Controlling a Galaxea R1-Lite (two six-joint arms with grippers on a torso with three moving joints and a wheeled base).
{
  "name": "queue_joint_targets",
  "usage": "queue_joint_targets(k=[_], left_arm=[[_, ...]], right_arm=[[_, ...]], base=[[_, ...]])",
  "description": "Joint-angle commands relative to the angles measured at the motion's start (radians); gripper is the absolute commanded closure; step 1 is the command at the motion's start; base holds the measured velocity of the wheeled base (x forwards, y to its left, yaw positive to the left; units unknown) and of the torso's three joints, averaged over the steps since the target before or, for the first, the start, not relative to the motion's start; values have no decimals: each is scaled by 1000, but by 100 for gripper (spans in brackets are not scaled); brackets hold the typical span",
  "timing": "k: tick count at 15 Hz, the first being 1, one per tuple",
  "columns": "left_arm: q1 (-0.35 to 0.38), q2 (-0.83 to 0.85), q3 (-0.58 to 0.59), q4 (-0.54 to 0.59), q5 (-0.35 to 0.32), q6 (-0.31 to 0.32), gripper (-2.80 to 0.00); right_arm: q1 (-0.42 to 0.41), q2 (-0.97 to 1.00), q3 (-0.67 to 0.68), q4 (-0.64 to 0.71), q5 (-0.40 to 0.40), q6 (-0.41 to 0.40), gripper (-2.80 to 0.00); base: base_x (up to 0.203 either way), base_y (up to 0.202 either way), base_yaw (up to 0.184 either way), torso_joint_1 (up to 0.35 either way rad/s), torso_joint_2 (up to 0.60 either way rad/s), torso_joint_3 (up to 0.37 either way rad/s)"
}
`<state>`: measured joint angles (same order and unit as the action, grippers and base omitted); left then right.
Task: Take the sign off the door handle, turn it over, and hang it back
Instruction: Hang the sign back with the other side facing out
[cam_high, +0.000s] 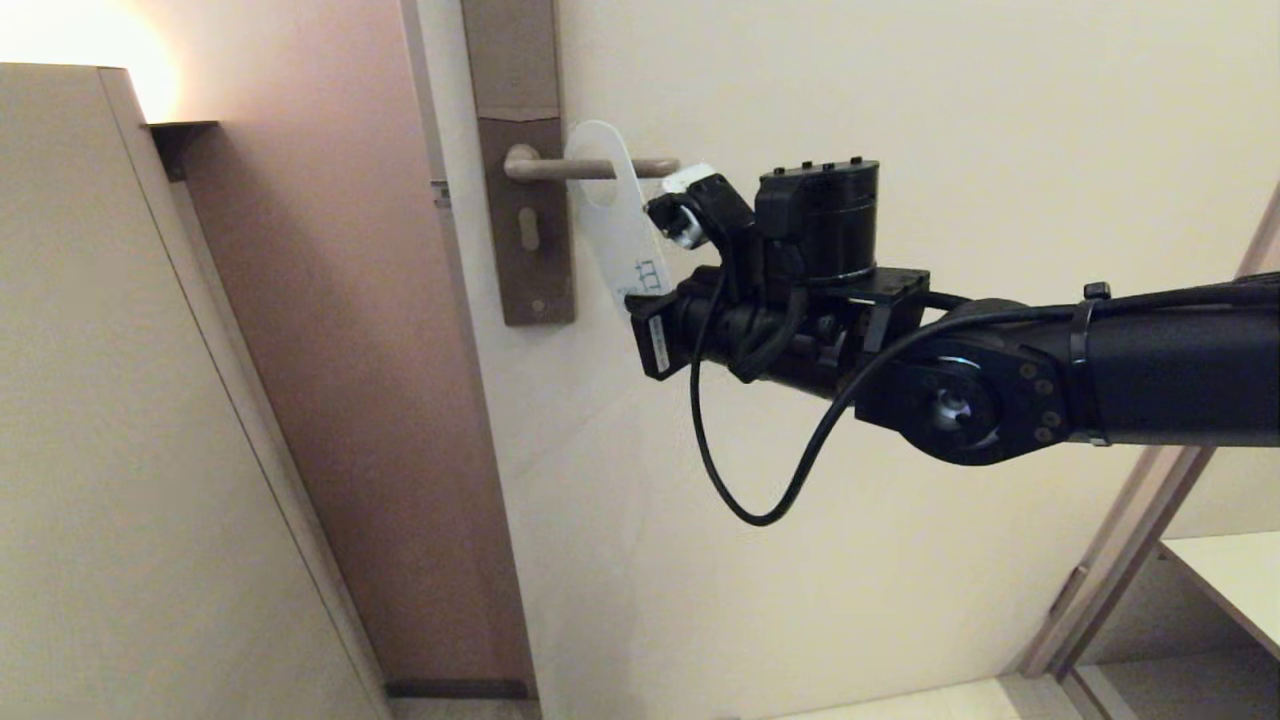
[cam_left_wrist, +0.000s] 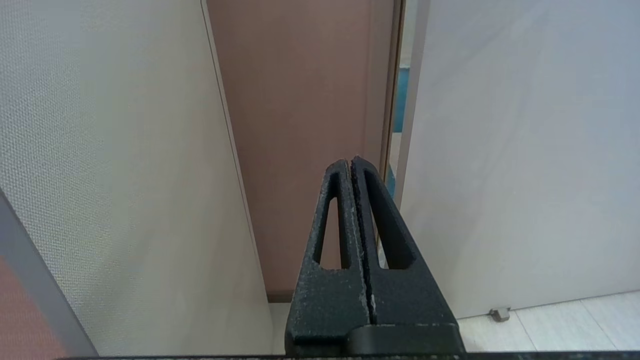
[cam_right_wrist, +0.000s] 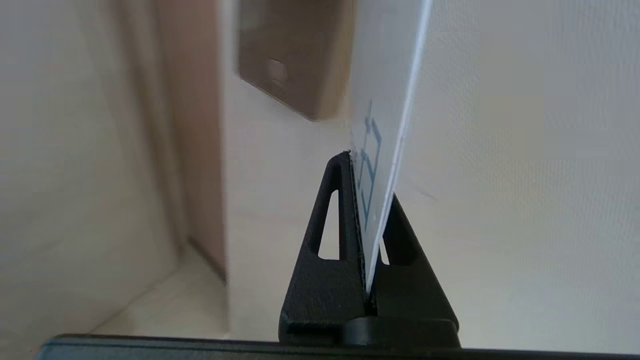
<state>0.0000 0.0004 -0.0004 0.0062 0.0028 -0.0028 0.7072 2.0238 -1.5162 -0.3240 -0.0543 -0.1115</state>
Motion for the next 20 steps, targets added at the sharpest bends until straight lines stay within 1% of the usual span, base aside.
queue_joint_targets(k=[1,3,5,7,10,11,15,17,20], left_arm=[[0,0,-1,0,0,0,0],[0,0,0,0,0,0,0],[0,0,0,0,0,0,0],[0,0,0,0,0,0,0],[0,0,0,0,0,0,0],[0,0,0,0,0,0,0],[0,0,-1,0,0,0,0],[0,0,0,0,0,0,0],[0,0,0,0,0,0,0]], right_arm=[[10,13,-1,12,-46,0,0],[14,15,1,26,-97,4,0],[20,19,-2,26,-121,37,0],[26,25,-2,26,-122,72,0],[30,27,-2,25,-117,84,0],[32,27,-4,25,-117,85,-280],[47,24,0,25,-116,87,-280],[65,10,10,25,-117,85,-280],[69,-30,14,31,-116,87,-280]], base=[[0,0,0,0,0,0],[0,0,0,0,0,0],[0,0,0,0,0,0],[0,0,0,0,0,0],[0,0,0,0,0,0],[0,0,0,0,0,0],[0,0,0,0,0,0],[0,0,0,0,0,0],[0,0,0,0,0,0]])
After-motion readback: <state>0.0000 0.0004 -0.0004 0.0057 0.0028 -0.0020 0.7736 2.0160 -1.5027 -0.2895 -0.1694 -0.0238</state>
